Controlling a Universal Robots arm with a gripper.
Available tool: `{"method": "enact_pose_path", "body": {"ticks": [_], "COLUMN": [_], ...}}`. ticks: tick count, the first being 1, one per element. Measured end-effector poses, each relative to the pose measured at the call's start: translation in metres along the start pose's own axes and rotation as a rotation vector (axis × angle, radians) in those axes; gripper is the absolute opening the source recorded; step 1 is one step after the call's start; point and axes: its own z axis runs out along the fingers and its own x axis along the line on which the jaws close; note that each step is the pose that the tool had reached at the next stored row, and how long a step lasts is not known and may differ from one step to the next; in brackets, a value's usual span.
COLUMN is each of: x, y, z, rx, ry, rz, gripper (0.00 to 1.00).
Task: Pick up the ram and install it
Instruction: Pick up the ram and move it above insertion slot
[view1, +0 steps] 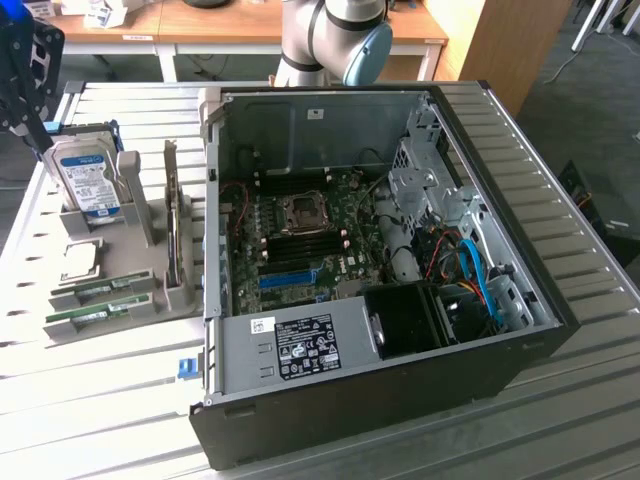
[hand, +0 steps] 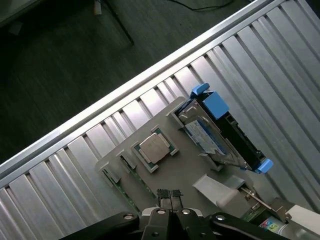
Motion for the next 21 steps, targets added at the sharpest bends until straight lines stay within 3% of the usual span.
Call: {"method": "enact_pose_path", "body": {"ticks": [11, 21], "x": [0.0, 0.0001], "y": [-0.0001, -0.0002], "z": [0.0001, 0.0], "rx": [-0.0006, -0.0104], "ry": [0.0007, 0.0217], "rz": [-0.009, -0.18], "gripper": [0.11, 0.11]}}
